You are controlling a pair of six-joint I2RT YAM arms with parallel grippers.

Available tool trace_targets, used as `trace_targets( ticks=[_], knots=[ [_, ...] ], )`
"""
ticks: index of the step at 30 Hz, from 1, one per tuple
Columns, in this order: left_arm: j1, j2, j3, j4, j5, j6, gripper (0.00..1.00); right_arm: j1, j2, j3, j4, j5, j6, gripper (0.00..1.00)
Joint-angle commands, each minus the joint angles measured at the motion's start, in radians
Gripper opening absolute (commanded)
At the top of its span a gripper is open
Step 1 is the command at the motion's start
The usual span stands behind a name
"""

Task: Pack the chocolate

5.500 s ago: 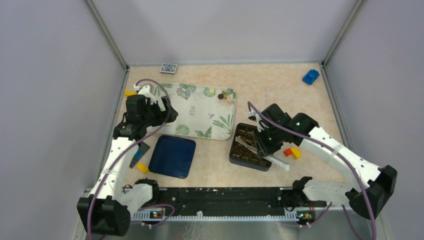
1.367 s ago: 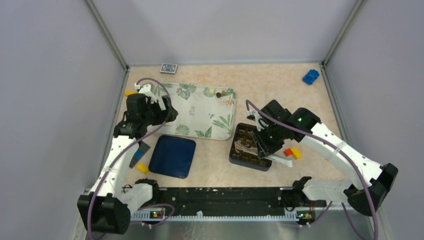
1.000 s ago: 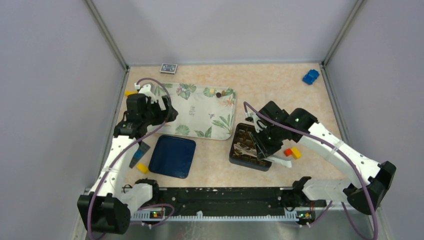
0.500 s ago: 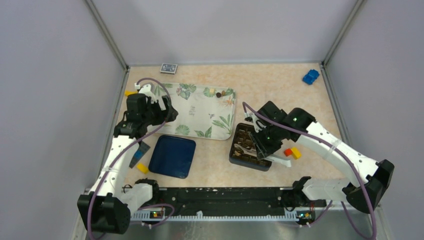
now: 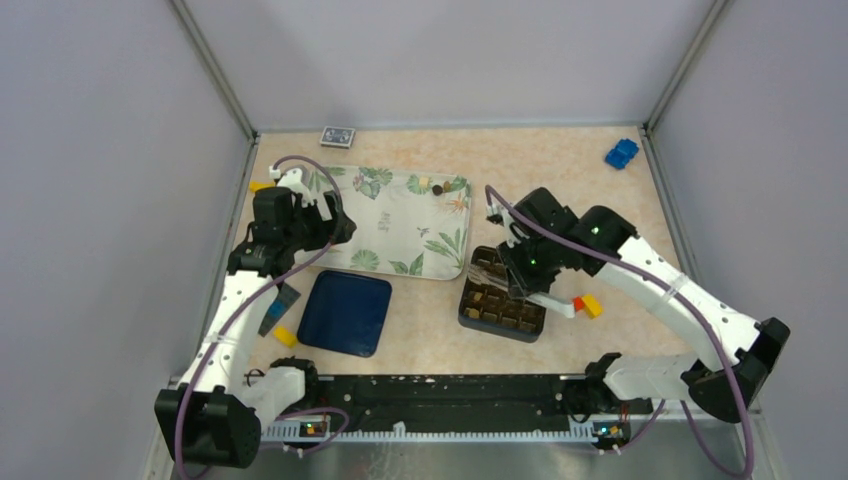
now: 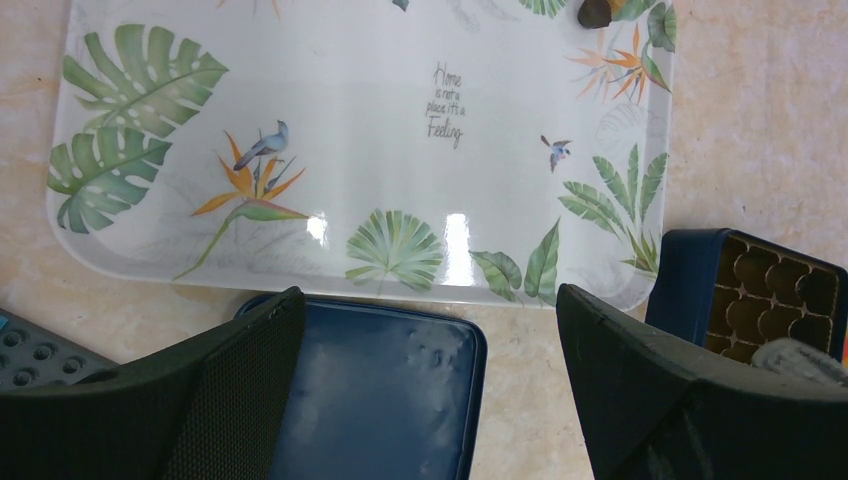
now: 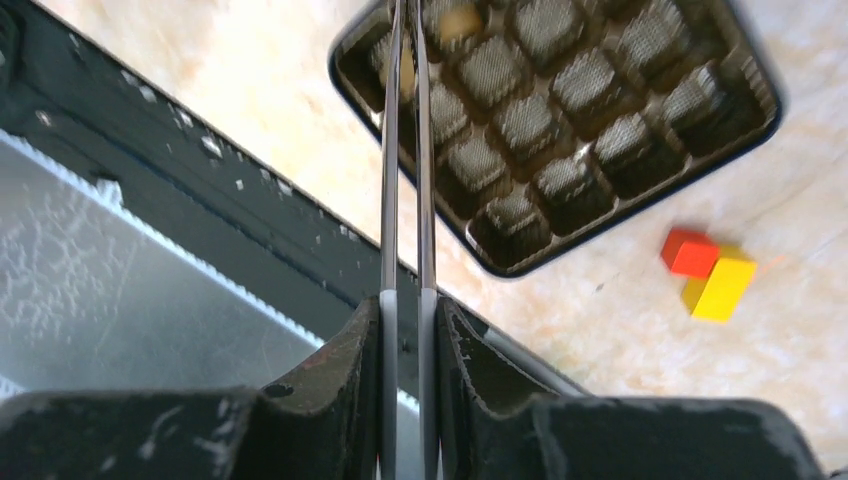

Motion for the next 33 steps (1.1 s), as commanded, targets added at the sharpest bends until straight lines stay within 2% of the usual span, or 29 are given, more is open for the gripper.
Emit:
trace_targets(
  ticks=[1,7,11,17,33],
  knots=[
    [0.003,-0.009,0.014,0.045,0.005,0.008,0.99,0.009,0.043,0.131,0.164,0.084,0.009,0.13],
    [0.003,-0.028,0.016,0.021,-0.02,0.016,0.99,-0.028,0.249,0.255,0.304,0.255,0.013,0.21],
    [0.003,-0.043,0.014,0.008,-0.042,0.019,0.99,-0.096,0.395,0.327,0.375,0.254,0.034,0.29],
    [0.003,-0.04,0.017,0.005,-0.052,0.017,0.99,-0.147,0.57,0.396,0.465,0.272,0.047,0.34],
    [0.003,-0.012,0.038,0.002,-0.076,0.032,0.99,-0.149,0.821,0.567,0.521,0.343,-0.025,0.39]
  ],
)
